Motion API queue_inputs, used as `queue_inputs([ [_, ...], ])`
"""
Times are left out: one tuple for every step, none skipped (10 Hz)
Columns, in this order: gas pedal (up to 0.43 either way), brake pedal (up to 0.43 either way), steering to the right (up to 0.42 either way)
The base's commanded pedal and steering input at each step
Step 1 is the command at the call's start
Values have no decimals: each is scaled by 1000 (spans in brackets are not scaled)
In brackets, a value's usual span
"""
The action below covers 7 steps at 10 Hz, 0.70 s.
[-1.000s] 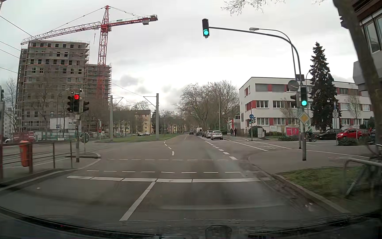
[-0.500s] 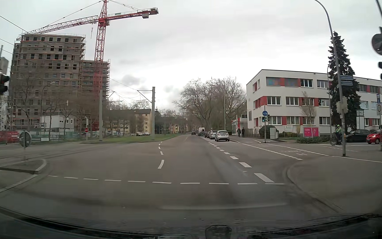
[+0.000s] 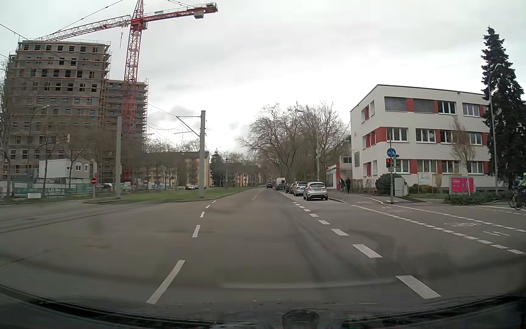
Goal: Follow the waypoints while adhering to traffic rules and regulations
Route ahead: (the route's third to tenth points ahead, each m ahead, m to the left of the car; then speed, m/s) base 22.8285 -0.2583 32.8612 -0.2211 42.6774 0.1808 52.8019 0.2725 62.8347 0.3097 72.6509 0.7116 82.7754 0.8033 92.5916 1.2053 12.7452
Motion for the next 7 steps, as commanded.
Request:
queue_inputs([
  [118, 0, -5],
  [118, 0, -4],
  [118, 0, -4],
  [118, 0, -4],
  [118, 0, -4],
  [118, 0, -4],
  [118, 0, -4],
])
